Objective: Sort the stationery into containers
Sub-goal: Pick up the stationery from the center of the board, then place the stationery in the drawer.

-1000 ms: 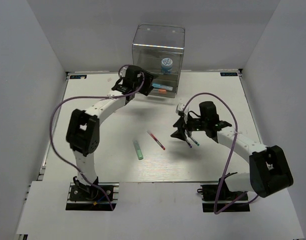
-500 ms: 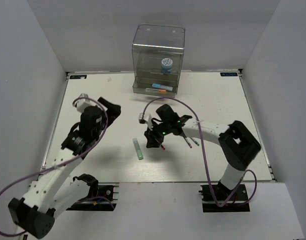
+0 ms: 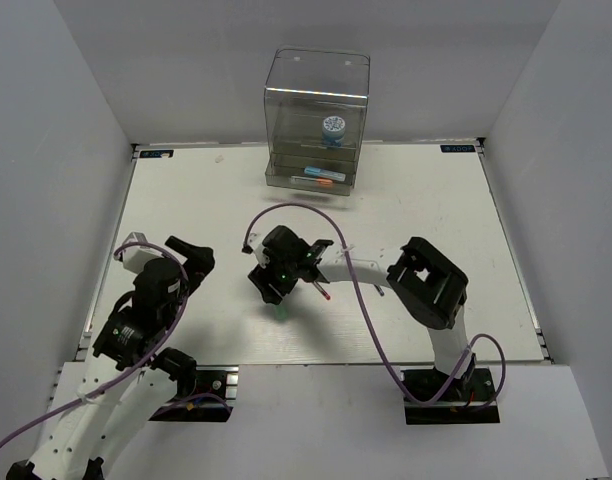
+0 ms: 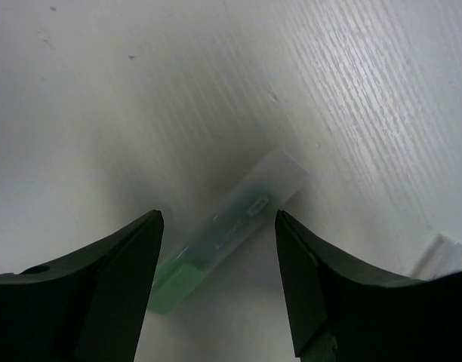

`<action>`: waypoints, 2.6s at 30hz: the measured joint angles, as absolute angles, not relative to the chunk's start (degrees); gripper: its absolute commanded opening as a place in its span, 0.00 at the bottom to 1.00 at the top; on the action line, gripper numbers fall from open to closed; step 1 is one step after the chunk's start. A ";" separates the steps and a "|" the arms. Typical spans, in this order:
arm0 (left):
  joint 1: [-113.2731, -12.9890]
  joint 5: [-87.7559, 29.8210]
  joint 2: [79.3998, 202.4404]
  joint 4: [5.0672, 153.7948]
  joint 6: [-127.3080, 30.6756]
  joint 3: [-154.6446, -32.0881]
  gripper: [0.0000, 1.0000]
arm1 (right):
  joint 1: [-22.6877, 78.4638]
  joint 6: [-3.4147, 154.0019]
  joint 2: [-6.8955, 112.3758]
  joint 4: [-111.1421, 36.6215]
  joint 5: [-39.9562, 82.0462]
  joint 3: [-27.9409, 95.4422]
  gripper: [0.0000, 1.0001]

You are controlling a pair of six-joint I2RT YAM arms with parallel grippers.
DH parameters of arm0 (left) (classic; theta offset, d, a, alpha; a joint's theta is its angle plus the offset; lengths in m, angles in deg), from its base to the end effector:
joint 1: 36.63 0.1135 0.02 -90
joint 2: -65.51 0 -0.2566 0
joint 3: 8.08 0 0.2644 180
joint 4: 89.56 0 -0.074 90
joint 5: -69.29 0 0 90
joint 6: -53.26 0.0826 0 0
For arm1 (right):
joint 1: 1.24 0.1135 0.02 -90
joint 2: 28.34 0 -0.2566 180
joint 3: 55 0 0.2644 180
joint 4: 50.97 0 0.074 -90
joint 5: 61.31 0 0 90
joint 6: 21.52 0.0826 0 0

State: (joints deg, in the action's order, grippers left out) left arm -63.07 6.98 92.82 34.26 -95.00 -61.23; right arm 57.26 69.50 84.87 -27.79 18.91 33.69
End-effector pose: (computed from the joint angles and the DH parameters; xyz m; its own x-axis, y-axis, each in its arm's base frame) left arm 0.1576 -0.0355 0.2721 -0.2678 -0.7078 -0.6536 -0.3661 0.7023 -0.6105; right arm 0.2317 0.4049 0.1247 -0.4024 -0.6231 -0.6707 -0.8930 0.4286 0.1376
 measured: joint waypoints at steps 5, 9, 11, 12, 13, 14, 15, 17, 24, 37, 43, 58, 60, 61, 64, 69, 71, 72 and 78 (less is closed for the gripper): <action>-63.07 7.22 93.44 32.16 -95.30 -61.23 1.00 | 59.40 71.44 86.16 -27.55 26.95 34.30 0.64; -63.07 7.24 94.20 32.38 -95.32 -61.23 1.00 | 60.74 71.18 86.16 -27.22 31.19 33.91 0.50; -63.07 7.13 95.03 32.68 -95.32 -61.18 1.00 | 61.28 70.39 85.94 -28.49 33.33 32.77 0.43; -63.07 7.00 95.53 33.06 -95.32 -61.14 1.00 | 61.46 70.02 85.59 -29.30 34.05 32.05 0.40; -63.07 6.89 95.97 33.56 -95.35 -60.94 1.00 | 61.52 69.47 85.00 -30.68 34.36 30.76 0.32; -63.07 6.65 96.54 33.97 -95.50 -60.75 1.00 | 61.52 68.60 84.01 -31.83 34.75 29.12 0.29; -63.07 6.39 97.09 34.59 -95.67 -60.44 1.00 | 61.68 67.51 82.88 -32.58 35.10 27.48 0.26; -63.07 5.66 97.94 35.83 -95.83 -59.35 1.00 | 61.68 64.95 80.61 -34.35 35.56 23.92 0.17; -63.07 2.63 100.87 40.14 -96.57 -55.48 1.00 | 58.42 49.54 69.50 -38.54 34.01 12.66 0.00; -63.07 -0.67 102.59 45.30 -96.81 -51.22 1.00 | 43.25 33.82 68.78 -45.65 29.70 29.64 0.00; -63.07 -1.99 103.36 46.78 -96.79 -50.54 1.00 | 33.92 29.08 79.73 -42.87 22.45 44.72 0.00; -63.07 -4.39 105.61 50.00 -96.81 -48.99 1.00 | 28.37 16.01 92.85 -37.50 4.17 54.93 0.04; -63.07 -4.74 106.33 50.39 -96.81 -48.99 1.00 | 28.10 15.51 94.00 -37.45 3.95 55.67 0.04; -63.07 -4.89 106.64 50.50 -96.81 -48.99 1.00 | 27.99 15.38 94.46 -37.41 3.82 56.13 0.04; -63.07 -5.09 107.18 50.87 -96.77 -48.99 1.00 | 27.47 15.09 95.12 -37.34 3.76 57.71 0.04; -63.07 -5.24 108.58 52.16 -96.77 -48.99 1.00 | 26.27 15.12 95.14 -37.41 3.08 58.45 0.20; -63.07 -5.44 109.61 52.92 -96.70 -48.99 1.00 | 25.96 15.14 95.14 -37.41 3.02 58.47 0.31; -63.07 -5.59 110.33 53.23 -96.64 -48.99 1.00 | 25.77 15.18 95.16 -37.39 3.02 58.47 0.45; -63.07 -6.71 114.42 54.65 -96.09 -49.21 1.00 | 25.09 15.90 95.16 -37.34 3.04 58.47 0.66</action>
